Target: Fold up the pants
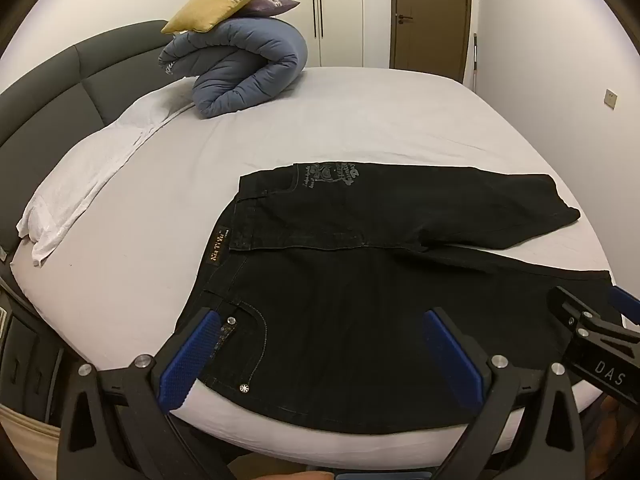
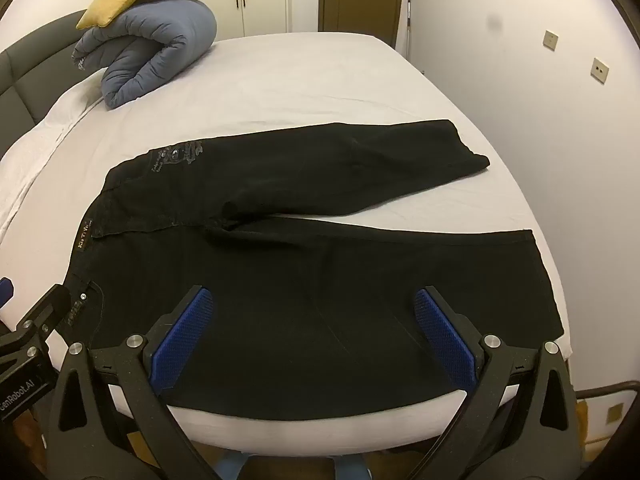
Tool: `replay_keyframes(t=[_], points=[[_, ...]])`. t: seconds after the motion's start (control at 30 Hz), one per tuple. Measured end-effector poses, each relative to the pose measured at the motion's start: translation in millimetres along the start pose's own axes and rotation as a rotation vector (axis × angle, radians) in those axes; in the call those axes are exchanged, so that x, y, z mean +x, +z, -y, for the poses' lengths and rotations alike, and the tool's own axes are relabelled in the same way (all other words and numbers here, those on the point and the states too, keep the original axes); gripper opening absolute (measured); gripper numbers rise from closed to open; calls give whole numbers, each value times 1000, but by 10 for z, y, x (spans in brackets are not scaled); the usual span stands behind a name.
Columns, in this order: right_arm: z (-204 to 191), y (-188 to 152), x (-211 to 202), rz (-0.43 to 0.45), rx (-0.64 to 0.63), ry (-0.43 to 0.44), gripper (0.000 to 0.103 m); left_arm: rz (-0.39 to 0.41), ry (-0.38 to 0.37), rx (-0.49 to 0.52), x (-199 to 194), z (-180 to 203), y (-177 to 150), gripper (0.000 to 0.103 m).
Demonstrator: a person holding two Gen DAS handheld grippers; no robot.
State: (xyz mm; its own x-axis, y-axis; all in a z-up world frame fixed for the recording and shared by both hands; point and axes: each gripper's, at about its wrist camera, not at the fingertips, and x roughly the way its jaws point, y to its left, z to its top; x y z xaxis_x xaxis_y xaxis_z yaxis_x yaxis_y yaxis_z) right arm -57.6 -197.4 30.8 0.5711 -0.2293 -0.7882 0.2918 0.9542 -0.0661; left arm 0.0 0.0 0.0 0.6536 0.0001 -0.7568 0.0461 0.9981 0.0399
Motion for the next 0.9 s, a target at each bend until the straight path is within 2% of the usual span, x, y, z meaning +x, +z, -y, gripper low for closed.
replay_keyframes(t=[0.9], points=[[-42,-127,63,-27,-11,8,103,3,6,3,47,-16,-24,103]])
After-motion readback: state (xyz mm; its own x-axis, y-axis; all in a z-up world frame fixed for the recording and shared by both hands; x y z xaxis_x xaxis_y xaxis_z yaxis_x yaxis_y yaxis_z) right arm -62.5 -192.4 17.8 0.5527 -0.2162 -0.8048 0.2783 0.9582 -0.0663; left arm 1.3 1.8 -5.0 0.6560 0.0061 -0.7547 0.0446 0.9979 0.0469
